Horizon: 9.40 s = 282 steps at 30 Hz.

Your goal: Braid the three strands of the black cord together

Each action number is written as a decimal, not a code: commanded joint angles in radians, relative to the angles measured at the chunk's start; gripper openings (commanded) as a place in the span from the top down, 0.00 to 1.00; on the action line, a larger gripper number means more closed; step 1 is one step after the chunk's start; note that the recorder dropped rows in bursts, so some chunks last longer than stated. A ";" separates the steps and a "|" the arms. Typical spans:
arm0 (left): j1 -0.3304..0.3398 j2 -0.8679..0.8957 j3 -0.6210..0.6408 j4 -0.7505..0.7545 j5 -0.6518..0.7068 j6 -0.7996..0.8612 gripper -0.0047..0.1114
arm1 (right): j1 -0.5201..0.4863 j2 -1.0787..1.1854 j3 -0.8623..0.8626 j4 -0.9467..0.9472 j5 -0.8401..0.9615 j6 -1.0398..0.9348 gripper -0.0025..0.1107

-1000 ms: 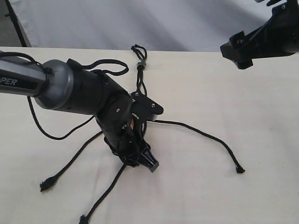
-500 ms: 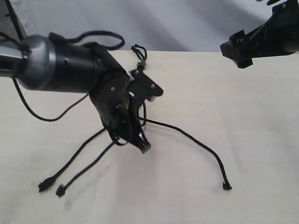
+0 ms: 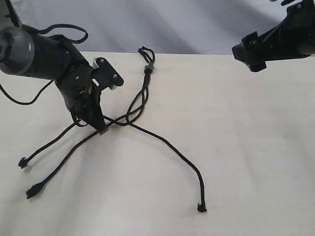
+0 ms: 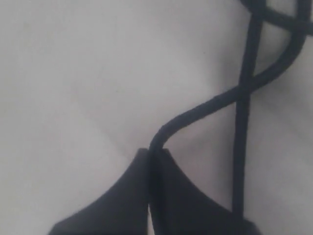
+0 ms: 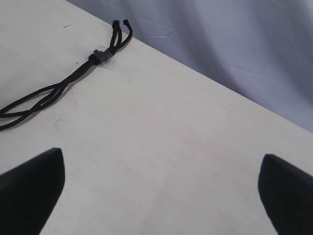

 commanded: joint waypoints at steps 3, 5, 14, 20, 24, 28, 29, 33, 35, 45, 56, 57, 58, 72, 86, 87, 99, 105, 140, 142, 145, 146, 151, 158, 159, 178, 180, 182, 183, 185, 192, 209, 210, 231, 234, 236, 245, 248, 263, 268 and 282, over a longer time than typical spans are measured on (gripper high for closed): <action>0.015 0.075 0.009 -0.053 0.034 0.004 0.95 | -0.007 -0.003 0.002 0.000 -0.017 -0.006 0.05; -0.012 0.072 0.034 -0.168 0.111 0.006 0.95 | -0.007 -0.003 0.002 0.013 -0.019 0.009 0.05; -0.247 -0.010 0.033 -0.364 0.159 0.274 0.95 | -0.007 -0.003 0.002 0.093 -0.019 0.009 0.05; -0.056 -0.071 0.040 -0.372 0.027 0.221 0.95 | -0.007 -0.003 0.002 0.099 -0.015 0.009 0.05; 0.010 -0.019 0.082 -0.378 -0.033 0.221 0.95 | -0.007 -0.003 0.002 0.099 0.024 0.009 0.05; 0.017 0.032 0.089 -0.442 -0.087 0.221 0.94 | -0.007 -0.003 0.010 0.104 0.029 0.009 0.05; 0.017 0.037 0.089 -0.455 -0.091 0.221 0.91 | -0.007 -0.003 0.010 0.104 0.034 0.009 0.05; 0.017 0.037 0.089 -0.472 -0.084 0.221 0.64 | -0.005 -0.003 0.010 0.151 0.036 0.009 0.05; 0.017 0.034 0.087 -0.472 -0.065 0.221 0.53 | 0.009 -0.003 0.010 0.157 0.036 0.005 0.05; 0.077 -0.173 0.049 -0.449 -0.021 0.217 0.46 | 0.245 0.056 -0.024 0.182 0.186 -0.005 0.05; 0.293 -0.317 0.093 -0.478 -0.085 0.169 0.46 | 0.634 0.383 -0.142 0.181 0.256 0.002 0.05; 0.303 -0.317 0.093 -0.478 -0.085 0.169 0.46 | 0.652 0.412 -0.155 0.176 0.265 0.004 0.05; 0.311 -0.317 0.093 -0.478 -0.085 0.169 0.46 | 0.670 0.448 -0.172 0.167 0.272 0.007 0.05; 0.315 -0.317 0.093 -0.480 -0.085 0.169 0.46 | 0.720 0.734 -0.327 -0.099 0.392 0.309 0.06; 0.314 -0.317 0.093 -0.480 -0.085 0.171 0.46 | 0.720 0.734 -0.327 -0.169 0.407 0.319 0.96; 0.314 -0.317 0.093 -0.480 -0.085 0.171 0.46 | 0.720 0.721 -0.327 -0.194 0.409 0.317 0.96; 0.314 -0.317 0.093 -0.480 -0.085 0.171 0.46 | 0.618 0.636 -0.327 -0.776 0.412 0.318 0.96; 0.314 -0.317 0.093 -0.480 -0.085 0.171 0.46 | 0.519 0.731 -0.327 -0.753 0.369 0.326 0.96; 0.314 -0.317 0.093 -0.501 -0.085 0.172 0.46 | 0.479 0.475 -0.325 -0.396 0.589 0.041 0.96; 0.314 -0.317 0.093 -0.501 -0.085 0.172 0.46 | 0.426 0.486 -0.308 -0.394 0.572 0.049 0.96; 0.314 -0.317 0.093 -0.501 -0.085 0.172 0.46 | 0.366 0.512 -0.276 -0.394 0.531 0.049 0.96; 0.314 -0.317 0.093 -0.502 -0.085 0.172 0.46 | 0.350 0.521 -0.266 -0.394 0.515 0.049 0.96; 0.314 -0.317 0.093 -0.502 -0.082 0.172 0.46 | 0.309 0.581 -0.215 -0.397 0.414 0.045 0.96; 0.314 -0.317 0.093 -0.502 -0.060 0.174 0.46 | 0.309 0.630 -0.182 -0.399 0.323 0.047 0.76; 0.314 -0.317 0.093 -0.502 -0.056 0.174 0.46 | 0.309 0.634 -0.177 -0.399 0.318 0.047 0.68; -0.336 -0.131 0.105 -1.019 -0.039 0.521 0.46 | 0.090 0.010 0.062 -0.405 -0.126 0.204 0.32; -0.354 -0.109 0.105 -0.896 -0.080 0.348 0.46 | 0.090 0.010 0.062 -0.405 -0.126 0.204 0.32; -0.364 -0.097 0.105 -0.845 -0.089 0.266 0.46 | 0.090 0.010 0.062 -0.405 -0.126 0.204 0.32; -0.369 -0.091 0.105 -0.845 -0.089 0.251 0.46 | 0.088 0.010 0.062 -0.405 -0.127 0.204 0.32; -0.382 -0.076 0.105 -0.845 -0.089 0.249 0.46 | 0.088 0.010 0.062 -0.405 -0.127 0.204 0.32; -0.416 -0.017 0.105 -0.835 -0.113 0.229 0.46 | 0.088 0.010 0.062 -0.405 -0.128 0.206 0.32; -0.416 0.002 0.105 -0.831 -0.106 0.233 0.96 | 0.088 0.010 0.062 -0.405 -0.130 0.206 0.32; -0.413 -0.004 0.105 -0.826 -0.106 0.233 0.96 | 0.088 0.010 0.062 -0.405 -0.130 0.206 0.32; -0.220 -0.064 0.007 -0.309 0.074 0.240 0.96 | 0.088 0.010 0.062 -0.405 -0.132 0.212 0.32; -0.209 -0.019 0.007 -0.290 0.061 0.240 0.96 | 0.088 0.010 0.062 -0.405 -0.132 0.212 0.32; -0.209 0.010 0.007 -0.292 0.061 0.240 0.96 | 0.088 0.010 0.062 -0.405 -0.132 0.212 0.32; -0.233 0.039 0.007 -0.606 0.217 0.267 0.96 | 0.088 0.010 0.062 -0.405 -0.143 0.211 0.32; -0.282 0.039 0.007 -0.715 0.260 0.324 0.96 | 0.088 0.010 0.062 -0.403 -0.145 0.211 0.32; -0.308 -0.025 0.007 -0.768 0.206 0.394 0.96 | 0.088 0.010 0.062 -0.399 -0.145 0.211 0.32; -0.267 -0.032 0.007 -0.767 0.252 0.394 0.96 | 0.088 0.010 0.062 -0.399 -0.145 0.211 0.32; -0.244 -0.032 0.060 -0.705 0.251 0.389 0.96 | 0.088 0.010 0.062 -0.399 -0.147 0.217 0.32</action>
